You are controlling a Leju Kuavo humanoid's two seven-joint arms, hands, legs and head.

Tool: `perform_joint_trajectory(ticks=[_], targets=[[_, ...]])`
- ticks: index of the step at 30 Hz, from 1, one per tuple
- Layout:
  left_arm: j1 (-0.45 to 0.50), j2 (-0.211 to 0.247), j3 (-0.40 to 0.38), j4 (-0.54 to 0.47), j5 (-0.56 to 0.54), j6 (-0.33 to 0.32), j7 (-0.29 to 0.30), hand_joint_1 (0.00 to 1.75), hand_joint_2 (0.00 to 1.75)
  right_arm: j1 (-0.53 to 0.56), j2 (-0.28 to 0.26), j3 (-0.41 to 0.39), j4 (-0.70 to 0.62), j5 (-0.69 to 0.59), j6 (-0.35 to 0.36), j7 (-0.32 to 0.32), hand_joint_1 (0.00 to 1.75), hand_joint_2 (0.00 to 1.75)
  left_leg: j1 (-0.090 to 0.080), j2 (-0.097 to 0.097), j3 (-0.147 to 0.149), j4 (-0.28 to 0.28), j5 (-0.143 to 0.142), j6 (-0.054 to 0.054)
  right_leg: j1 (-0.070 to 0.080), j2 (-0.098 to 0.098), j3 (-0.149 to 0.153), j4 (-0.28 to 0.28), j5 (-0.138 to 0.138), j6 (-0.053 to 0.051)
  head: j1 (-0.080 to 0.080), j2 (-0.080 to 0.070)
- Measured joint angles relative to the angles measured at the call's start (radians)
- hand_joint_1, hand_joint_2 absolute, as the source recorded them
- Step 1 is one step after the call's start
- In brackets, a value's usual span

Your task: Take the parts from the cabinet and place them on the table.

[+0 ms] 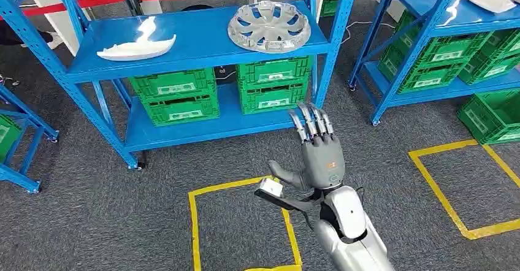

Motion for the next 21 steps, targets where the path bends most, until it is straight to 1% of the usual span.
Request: perform_joint_trajectory(ticks=[1, 2, 3, 4, 5, 7, 8, 9, 10, 11, 12, 13, 14, 15, 16, 17, 18, 19, 20, 21], targets=[[0.000, -0.002, 0.002, 0.001, -0.007, 0.007, -0.003, 0.00, 0.00, 0.000, -0.005, 0.021, -0.013, 0.021, 0.001, 0.008, 0.00, 0.00, 0.004, -0.002, 0.003, 0.006, -0.006, -0.006, -0.003, 0.000, 0.018, -0.060, 0.052, 0.002, 0.000, 0.000], [0.000, -0.004, 0.005, 0.002, -0.013, 0.014, -0.006, 0.00, 0.00, -0.001, -0.007, 0.043, -0.027, 0.038, 0.002, 0.014, 0.00, 0.00, 0.009, -0.004, 0.008, 0.015, -0.016, -0.013, -0.007, -0.001, 0.055, -0.152, 0.114, 0.006, 0.000, 0.000], [0.000, -0.005, 0.006, 0.003, -0.019, 0.020, -0.011, 0.00, 0.00, -0.001, -0.010, 0.060, -0.040, 0.058, 0.003, 0.021, 0.00, 0.00, 0.012, -0.004, 0.008, 0.027, -0.027, -0.023, -0.012, -0.003, 0.087, -0.239, 0.157, 0.012, 0.000, 0.000], [-0.001, -0.003, 0.007, 0.003, -0.021, 0.026, -0.015, 0.00, 0.00, -0.002, -0.015, 0.080, -0.044, 0.074, 0.006, 0.025, 0.00, 0.00, 0.007, -0.005, -0.004, 0.035, -0.036, -0.034, -0.006, 0.001, 0.090, -0.242, 0.127, 0.014, 0.003, 0.000], [-0.003, -0.003, 0.008, 0.003, -0.024, 0.029, -0.016, 0.00, 0.00, 0.003, -0.014, 0.096, -0.054, 0.080, 0.007, 0.030, 0.00, 0.00, 0.003, -0.007, -0.007, 0.043, -0.044, -0.041, -0.007, 0.006, 0.088, -0.246, 0.126, -0.008, 0.004, 0.000], [-0.001, -0.003, 0.008, 0.005, -0.029, 0.031, -0.019, 0.00, 0.00, 0.017, -0.020, 0.110, -0.074, 0.087, 0.005, 0.038, 0.00, 0.00, 0.005, -0.007, -0.001, 0.031, -0.043, -0.050, -0.002, 0.005, 0.086, -0.244, 0.120, -0.027, 0.003, 0.000], [0.000, -0.003, 0.008, 0.005, -0.030, 0.031, -0.019, 0.00, 0.00, 0.018, -0.021, 0.116, -0.082, 0.088, 0.003, 0.042, 0.00, 0.00, 0.007, -0.007, 0.003, 0.030, -0.045, -0.056, -0.005, 0.007, 0.091, -0.246, 0.119, -0.035, 0.002, 0.000], [-0.001, -0.003, 0.009, 0.005, -0.032, 0.031, -0.019, 0.00, 0.00, 0.022, -0.021, 0.122, -0.094, 0.090, 0.001, 0.044, 0.00, 0.00, 0.008, -0.005, 0.007, 0.035, -0.050, -0.061, -0.008, 0.007, 0.099, -0.249, 0.119, -0.044, 0.002, 0.000], [-0.002, -0.003, 0.009, 0.006, -0.034, 0.031, -0.018, 0.00, 0.00, 0.025, -0.022, 0.126, -0.104, 0.092, -0.002, 0.045, 0.00, 0.00, 0.008, -0.004, -0.006, 0.069, -0.064, -0.064, -0.008, 0.006, 0.107, -0.251, 0.115, -0.051, -0.003, 0.000], [-0.003, -0.003, 0.010, 0.006, -0.035, 0.031, -0.018, 0.00, 0.00, 0.028, -0.022, 0.130, -0.111, 0.096, -0.002, 0.047, 0.00, 0.00, 0.008, -0.003, -0.042, 0.133, -0.093, -0.066, -0.007, 0.004, 0.113, -0.252, 0.111, -0.057, -0.004, 0.000], [-0.003, -0.003, 0.010, 0.006, -0.036, 0.031, -0.016, 0.00, 0.00, 0.031, -0.022, 0.132, -0.114, 0.098, -0.001, 0.047, 0.00, 0.00, 0.008, -0.003, -0.096, 0.226, -0.129, -0.068, -0.005, 0.003, 0.117, -0.253, 0.106, -0.062, -0.005, 0.000], [-0.003, -0.003, 0.013, 0.007, -0.037, 0.031, -0.016, 0.00, 0.00, 0.035, -0.023, 0.133, -0.117, 0.099, 0.000, 0.050, 0.00, 0.00, 0.008, -0.003, -0.146, 0.305, -0.152, -0.068, -0.002, 0.003, 0.121, -0.253, 0.101, -0.065, -0.005, 0.000], [0.000, -0.003, 0.014, 0.008, -0.037, 0.030, -0.016, 0.00, 0.00, 0.042, -0.023, 0.133, -0.121, 0.102, 0.003, 0.053, 0.00, 0.00, 0.008, -0.003, -0.187, 0.356, -0.151, -0.066, 0.000, 0.003, 0.127, -0.253, 0.095, -0.066, -0.004, 0.000], [0.001, -0.003, 0.014, 0.008, -0.037, 0.030, -0.016, 0.00, 0.00, 0.047, -0.023, 0.133, -0.124, 0.103, 0.004, 0.054, 0.00, 0.00, 0.008, -0.003, -0.199, 0.351, -0.123, -0.063, 0.001, 0.005, 0.135, -0.253, 0.089, -0.066, -0.005, 0.000], [0.002, -0.003, 0.014, 0.009, -0.037, 0.030, -0.017, 0.00, 0.00, 0.049, -0.024, 0.134, -0.127, 0.104, 0.005, 0.054, 0.00, 0.00, 0.007, -0.004, -0.188, 0.304, -0.075, -0.058, 0.003, 0.008, 0.145, -0.253, 0.082, -0.066, -0.004, 0.000], [0.001, -0.003, 0.014, 0.009, -0.037, 0.030, -0.018, 0.00, 0.00, 0.051, -0.024, 0.135, -0.130, 0.104, 0.006, 0.054, 0.00, 0.00, 0.005, -0.004, -0.162, 0.226, -0.016, -0.051, 0.004, 0.009, 0.156, -0.253, 0.075, -0.064, -0.005, 0.000], [0.001, -0.003, 0.015, 0.009, -0.037, 0.030, -0.019, 0.00, 0.00, 0.052, -0.024, 0.136, -0.133, 0.104, 0.006, 0.054, 0.00, 0.00, 0.001, -0.004, -0.128, 0.130, 0.045, -0.041, 0.004, 0.010, 0.170, -0.253, 0.066, -0.061, -0.005, 0.000], [0.001, -0.001, 0.015, 0.010, -0.037, 0.030, -0.019, 0.00, 0.00, 0.053, -0.024, 0.138, -0.135, 0.104, 0.006, 0.054, 0.00, 0.00, -0.004, -0.005, -0.103, 0.084, 0.050, -0.033, 0.004, 0.009, 0.173, -0.257, 0.059, -0.056, -0.003, 0.000], [-0.001, -0.001, 0.015, 0.010, -0.037, 0.030, -0.020, 0.00, 0.00, 0.053, -0.024, 0.139, -0.137, 0.104, 0.006, 0.054, 0.00, 0.00, -0.009, -0.004, -0.088, 0.061, 0.041, -0.031, 0.008, 0.013, 0.173, -0.256, 0.053, -0.047, -0.007, 0.000], [-0.003, -0.001, 0.015, 0.010, -0.037, 0.029, -0.021, 0.00, 0.00, 0.056, -0.024, 0.139, -0.138, 0.104, 0.006, 0.054, 0.00, 0.00, -0.010, -0.003, -0.091, 0.063, 0.033, -0.033, 0.006, 0.012, 0.172, -0.260, 0.053, -0.042, -0.005, 0.000]])
